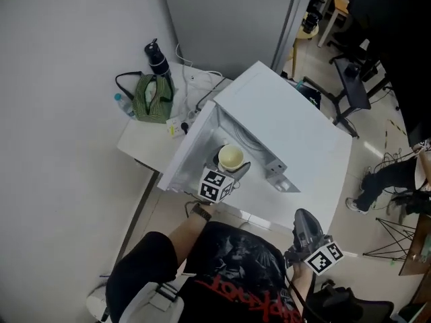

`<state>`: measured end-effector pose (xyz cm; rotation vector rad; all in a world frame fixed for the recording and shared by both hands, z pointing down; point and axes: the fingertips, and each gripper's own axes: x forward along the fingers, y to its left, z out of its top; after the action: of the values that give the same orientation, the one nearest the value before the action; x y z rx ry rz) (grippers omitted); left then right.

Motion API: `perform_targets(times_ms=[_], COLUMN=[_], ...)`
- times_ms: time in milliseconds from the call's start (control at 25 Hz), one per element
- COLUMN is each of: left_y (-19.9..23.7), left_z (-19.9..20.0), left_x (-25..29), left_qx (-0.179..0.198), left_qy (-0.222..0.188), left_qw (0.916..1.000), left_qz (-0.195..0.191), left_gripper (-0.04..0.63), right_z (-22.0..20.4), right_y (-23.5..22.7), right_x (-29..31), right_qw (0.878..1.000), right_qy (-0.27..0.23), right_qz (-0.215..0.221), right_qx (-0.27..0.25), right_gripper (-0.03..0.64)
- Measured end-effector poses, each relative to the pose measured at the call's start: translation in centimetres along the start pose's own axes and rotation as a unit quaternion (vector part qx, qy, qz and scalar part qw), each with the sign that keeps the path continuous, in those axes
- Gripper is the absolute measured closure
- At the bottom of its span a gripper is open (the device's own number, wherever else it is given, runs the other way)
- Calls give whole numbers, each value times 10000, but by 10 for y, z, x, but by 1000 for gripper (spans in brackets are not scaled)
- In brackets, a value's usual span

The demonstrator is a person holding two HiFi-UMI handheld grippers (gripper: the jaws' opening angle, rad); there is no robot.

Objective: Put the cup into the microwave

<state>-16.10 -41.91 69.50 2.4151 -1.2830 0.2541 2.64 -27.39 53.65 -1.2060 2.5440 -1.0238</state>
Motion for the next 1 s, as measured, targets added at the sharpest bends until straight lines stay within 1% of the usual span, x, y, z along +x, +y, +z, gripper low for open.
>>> perform_targets(times_ms=[80, 240, 320, 400, 520, 720, 840, 1000], left_y=[10, 20, 30, 35, 31, 43, 46, 48], left_z=[-11, -28, -34, -35, -29, -33, -36, -34], left_x=[21, 70, 93, 112, 133, 164, 183, 197], left_qx=[33, 25, 108, 214, 293, 415, 473, 734], left_qy=[154, 490, 687, 786, 756, 906, 832, 688], left_qw=[9999, 9988, 9976, 9967, 9966, 9947, 9951, 9945], left_qz=[31, -29, -48, -61, -163, -233, -232, -276], left_gripper=[133, 133, 133, 133, 133, 133, 133, 133], right_z=[-3, -2, -2, -4, -6, -18, -24, -27], right_y=[1, 2, 2, 0, -4, -14, -15, -15], right_x=[-2, -20, -26, -38, -60, -77, -78, -70], right_qw=[9999, 9987, 9975, 9951, 9891, 9790, 9764, 9766], right_qy=[-16, -197, -323, -403, -540, -810, -784, -696], right_qz=[-93, -463, -626, -898, -1370, -1842, -1976, -2005], right_qx=[39, 91, 101, 55, 64, 340, 388, 363], right_gripper=[618, 618, 618, 618, 618, 618, 618, 618])
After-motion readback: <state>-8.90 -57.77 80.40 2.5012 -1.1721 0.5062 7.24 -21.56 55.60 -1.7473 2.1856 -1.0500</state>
